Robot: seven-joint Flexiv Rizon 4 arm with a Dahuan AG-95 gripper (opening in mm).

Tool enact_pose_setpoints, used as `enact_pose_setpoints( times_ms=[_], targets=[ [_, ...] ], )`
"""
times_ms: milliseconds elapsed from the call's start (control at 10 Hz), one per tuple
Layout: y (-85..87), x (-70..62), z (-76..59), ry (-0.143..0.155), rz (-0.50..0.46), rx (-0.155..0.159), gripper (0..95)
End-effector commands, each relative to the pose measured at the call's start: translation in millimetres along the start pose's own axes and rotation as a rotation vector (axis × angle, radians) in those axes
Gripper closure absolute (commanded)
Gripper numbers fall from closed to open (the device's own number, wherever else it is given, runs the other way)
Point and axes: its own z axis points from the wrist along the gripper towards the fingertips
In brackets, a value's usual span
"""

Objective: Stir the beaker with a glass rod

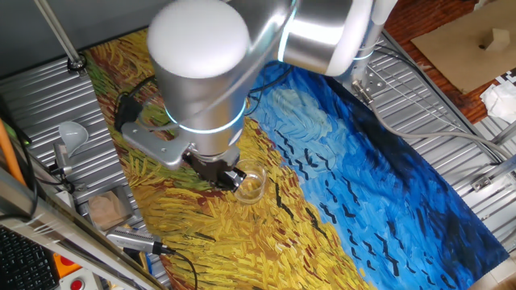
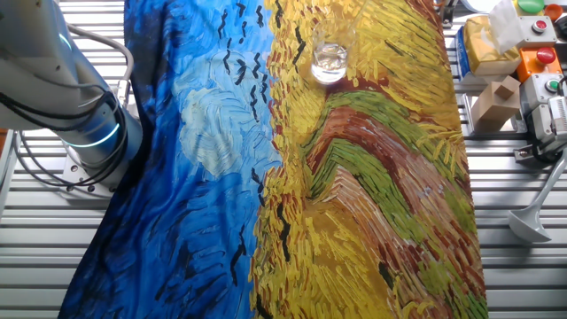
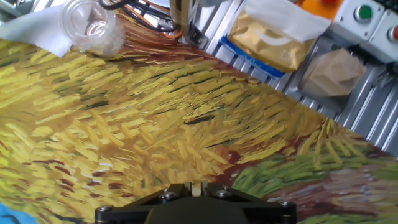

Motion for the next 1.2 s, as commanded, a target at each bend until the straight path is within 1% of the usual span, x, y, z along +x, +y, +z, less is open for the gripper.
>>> enact_pose_setpoints(
  times_ms=[100,300,400,500,700,800,900,1000,1200],
  targets=[
    [0.8,-0.4,1.3,-0.095,0.067,-0.027,95.0],
    [1.0,-0.8,1.7,-0.096,0.052,-0.015,95.0],
    [0.9,-0.9,1.9,-0.093,0.033,-0.013,95.0],
    [0.3,-1.1,2.7,-0.080,-0.015,0.003,95.0],
    [-0.6,-1.4,3.7,-0.062,-0.073,0.044,95.0],
    [-0.8,-1.3,3.8,-0.039,-0.095,0.062,95.0],
    [-0.8,-1.2,3.8,-0.026,-0.097,0.068,95.0],
    [-0.8,-1.1,3.9,-0.016,-0.094,0.066,95.0],
    [-0.8,-1.1,3.9,-0.014,-0.071,0.059,95.0]
  ],
)
